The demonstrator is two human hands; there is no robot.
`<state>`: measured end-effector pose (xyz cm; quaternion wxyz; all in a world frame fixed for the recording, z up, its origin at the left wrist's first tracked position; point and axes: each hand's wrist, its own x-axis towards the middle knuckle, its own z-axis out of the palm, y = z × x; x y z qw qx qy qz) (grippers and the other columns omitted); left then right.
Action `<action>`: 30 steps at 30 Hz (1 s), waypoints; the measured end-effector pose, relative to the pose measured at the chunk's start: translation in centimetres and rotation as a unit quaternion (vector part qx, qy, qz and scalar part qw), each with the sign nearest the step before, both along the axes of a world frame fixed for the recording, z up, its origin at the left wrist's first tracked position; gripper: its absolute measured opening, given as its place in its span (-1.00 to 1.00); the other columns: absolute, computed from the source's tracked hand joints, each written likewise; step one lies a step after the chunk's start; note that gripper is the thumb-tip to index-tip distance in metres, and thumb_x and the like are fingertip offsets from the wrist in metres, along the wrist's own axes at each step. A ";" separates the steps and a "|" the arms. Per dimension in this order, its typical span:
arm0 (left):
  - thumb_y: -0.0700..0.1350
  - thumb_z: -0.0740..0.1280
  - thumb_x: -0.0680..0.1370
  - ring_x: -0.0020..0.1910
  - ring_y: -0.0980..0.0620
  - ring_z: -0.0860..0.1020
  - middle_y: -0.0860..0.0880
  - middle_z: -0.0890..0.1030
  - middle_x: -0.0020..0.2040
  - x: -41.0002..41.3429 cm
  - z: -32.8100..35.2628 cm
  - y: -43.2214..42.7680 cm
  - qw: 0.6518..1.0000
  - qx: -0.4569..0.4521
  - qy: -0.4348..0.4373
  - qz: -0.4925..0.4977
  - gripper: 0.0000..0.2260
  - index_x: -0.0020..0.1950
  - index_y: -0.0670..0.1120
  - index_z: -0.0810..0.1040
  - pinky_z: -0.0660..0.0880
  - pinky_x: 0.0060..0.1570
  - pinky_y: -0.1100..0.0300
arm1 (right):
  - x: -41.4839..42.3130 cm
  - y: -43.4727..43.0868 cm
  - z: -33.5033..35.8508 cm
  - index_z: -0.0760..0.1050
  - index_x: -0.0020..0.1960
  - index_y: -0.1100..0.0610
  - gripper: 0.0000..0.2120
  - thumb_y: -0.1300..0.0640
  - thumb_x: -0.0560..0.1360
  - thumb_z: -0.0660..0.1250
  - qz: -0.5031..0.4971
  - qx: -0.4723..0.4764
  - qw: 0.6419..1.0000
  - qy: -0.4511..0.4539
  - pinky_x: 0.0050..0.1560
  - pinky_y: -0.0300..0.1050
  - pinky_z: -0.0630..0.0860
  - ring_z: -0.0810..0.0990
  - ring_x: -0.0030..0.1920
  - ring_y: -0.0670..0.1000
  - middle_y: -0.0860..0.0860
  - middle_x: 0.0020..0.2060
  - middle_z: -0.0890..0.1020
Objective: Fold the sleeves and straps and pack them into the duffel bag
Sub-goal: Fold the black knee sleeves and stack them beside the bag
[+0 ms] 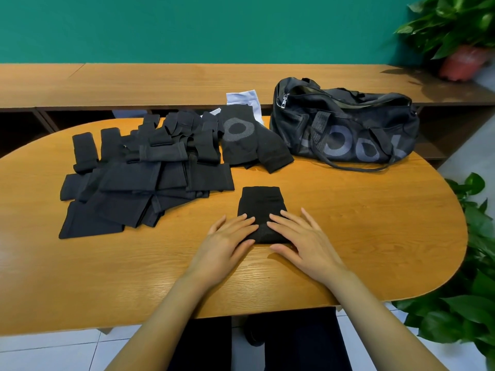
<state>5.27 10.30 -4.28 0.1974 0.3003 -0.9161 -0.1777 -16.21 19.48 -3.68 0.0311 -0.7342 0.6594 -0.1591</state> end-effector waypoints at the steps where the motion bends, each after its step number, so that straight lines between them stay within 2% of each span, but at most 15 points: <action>1: 0.09 0.12 0.62 0.45 0.31 0.21 0.17 0.42 0.43 0.0 0.0 0.0 1.000 -0.007 0.012 0.002 -0.63 0.40 0.09 0.46 -0.04 0.48 0.20 | 0.0 0.0 0.0 0.37 0.46 -0.08 -0.39 -0.36 0.57 -0.04 -0.001 -0.012 1.000 -0.004 0.56 0.06 -0.05 0.19 0.51 -0.14 -0.15 0.45 0.37; 3: 0.08 0.11 0.63 0.40 0.27 0.32 0.14 0.51 0.36 0.1 -0.1 0.1 0.999 -0.024 0.037 0.005 -0.65 0.33 0.07 0.53 0.10 0.47 0.14 | -0.1 0.1 -0.1 0.45 0.40 -0.05 -0.41 -0.35 0.55 0.04 -0.001 -0.038 0.999 -0.006 0.55 0.10 0.02 0.28 0.47 -0.11 -0.14 0.40 0.45; 5: 0.13 0.10 0.63 0.38 0.25 0.37 0.13 0.54 0.32 0.2 0.0 0.2 0.998 -0.036 0.047 0.005 -0.63 0.30 0.06 0.56 0.16 0.45 0.13 | -0.1 0.2 -0.3 0.49 0.36 -0.04 -0.44 -0.34 0.54 0.10 0.001 -0.056 0.998 0.003 0.53 0.12 0.07 0.36 0.41 -0.11 -0.14 0.35 0.50; 10: 0.28 0.22 0.52 0.41 0.24 0.29 0.17 0.48 0.38 0.3 0.3 0.3 0.999 -0.030 0.009 -0.011 -0.51 0.37 0.08 0.50 0.00 0.40 0.28 | -0.1 0.1 -0.5 0.51 0.33 -0.04 -0.49 -0.28 0.57 0.07 -0.007 -0.065 0.998 0.001 0.51 0.14 0.10 0.42 0.36 -0.12 -0.14 0.32 0.53; 15: 0.20 0.23 0.56 0.35 0.21 0.34 0.16 0.52 0.34 0.3 0.2 0.4 0.999 -0.052 0.007 -0.001 -0.58 0.37 0.08 0.50 0.11 0.31 0.28 | -0.1 0.1 -0.5 0.52 0.32 -0.05 -0.49 -0.26 0.60 0.00 -0.015 -0.066 0.998 -0.011 0.52 0.08 0.06 0.43 0.35 -0.14 -0.15 0.31 0.54; 21: 0.17 0.16 0.60 0.22 0.18 0.48 0.12 0.61 0.22 0.3 0.5 0.7 0.997 -0.074 0.033 0.014 -0.61 0.31 0.05 0.55 0.16 0.29 0.25 | -0.1 0.3 -0.4 0.53 0.31 -0.03 -0.52 -0.28 0.56 0.15 -0.007 -0.089 0.996 0.000 0.51 0.10 0.09 0.41 0.35 -0.10 -0.13 0.29 0.55; 25: 0.18 0.17 0.60 0.14 0.19 0.55 0.13 0.64 0.16 0.4 0.8 1.0 0.995 -0.059 0.073 0.027 -0.62 0.29 0.03 0.56 0.18 0.31 0.24 | -0.1 0.4 -0.4 0.57 0.24 0.02 -0.57 -0.20 0.56 0.16 -0.014 -0.122 0.992 0.000 0.44 0.08 0.22 0.52 0.21 -0.05 -0.10 0.16 0.62; 30: 0.17 0.18 0.59 0.06 0.18 0.58 0.11 0.65 0.15 0.0 1.6 1.1 0.993 -0.044 0.101 0.044 -0.60 0.33 0.02 0.52 0.24 0.20 0.27 | 0.0 0.1 0.3 0.55 0.27 0.00 -0.56 -0.20 0.58 0.12 -0.032 -0.118 0.992 -0.025 0.44 0.02 0.19 0.56 0.10 -0.10 -0.11 0.04 0.67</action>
